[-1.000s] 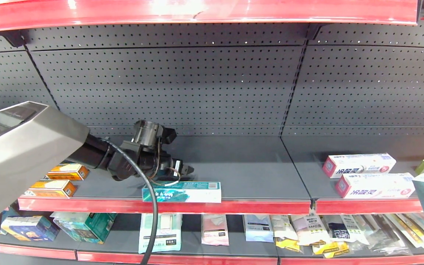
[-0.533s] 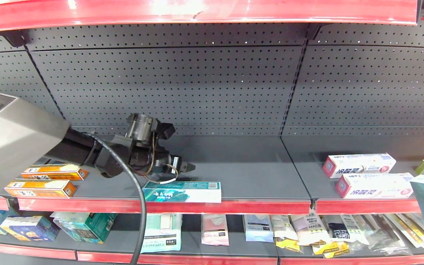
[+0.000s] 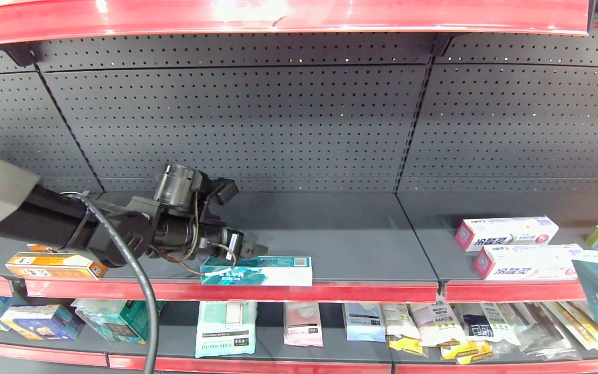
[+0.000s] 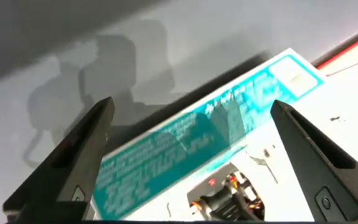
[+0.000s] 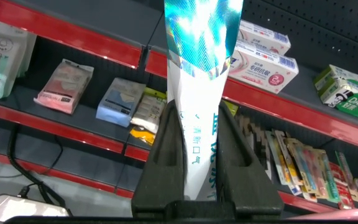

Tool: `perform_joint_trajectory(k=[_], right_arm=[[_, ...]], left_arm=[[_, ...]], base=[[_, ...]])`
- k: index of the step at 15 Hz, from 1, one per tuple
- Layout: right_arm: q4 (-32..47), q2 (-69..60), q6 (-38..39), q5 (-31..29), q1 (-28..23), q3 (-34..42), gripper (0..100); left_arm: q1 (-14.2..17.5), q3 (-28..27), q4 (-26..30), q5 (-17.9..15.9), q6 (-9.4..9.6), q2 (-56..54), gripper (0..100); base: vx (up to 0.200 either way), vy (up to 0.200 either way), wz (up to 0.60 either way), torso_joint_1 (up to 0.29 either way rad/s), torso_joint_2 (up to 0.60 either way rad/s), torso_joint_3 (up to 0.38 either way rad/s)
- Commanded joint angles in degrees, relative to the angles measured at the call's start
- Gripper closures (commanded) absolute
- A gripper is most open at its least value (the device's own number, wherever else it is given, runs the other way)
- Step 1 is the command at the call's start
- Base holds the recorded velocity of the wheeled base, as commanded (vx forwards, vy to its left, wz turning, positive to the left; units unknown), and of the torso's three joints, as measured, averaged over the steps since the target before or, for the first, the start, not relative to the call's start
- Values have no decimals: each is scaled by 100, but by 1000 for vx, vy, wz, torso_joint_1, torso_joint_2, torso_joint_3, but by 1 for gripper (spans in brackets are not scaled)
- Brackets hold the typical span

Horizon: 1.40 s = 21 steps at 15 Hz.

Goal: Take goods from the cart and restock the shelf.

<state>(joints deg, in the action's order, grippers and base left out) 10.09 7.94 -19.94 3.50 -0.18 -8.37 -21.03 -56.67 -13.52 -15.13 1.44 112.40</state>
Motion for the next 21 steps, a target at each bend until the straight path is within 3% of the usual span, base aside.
perform_joint_trajectory(k=[1,16,21], right_arm=[[1,33,-1,2,1,3,100],[1,41,-45,2,1,55,100],[-7,68,-80,2,1,82,100]], left_arm=[[-24,113,-2,19,6,-201,0],[-138,1352,262,-87,14,-1027,0],[-138,1440,245,-113,6,-869,0]], base=[[0,0,0,0,0,0],[0,0,0,0,0,0],[0,0,0,0,0,0]])
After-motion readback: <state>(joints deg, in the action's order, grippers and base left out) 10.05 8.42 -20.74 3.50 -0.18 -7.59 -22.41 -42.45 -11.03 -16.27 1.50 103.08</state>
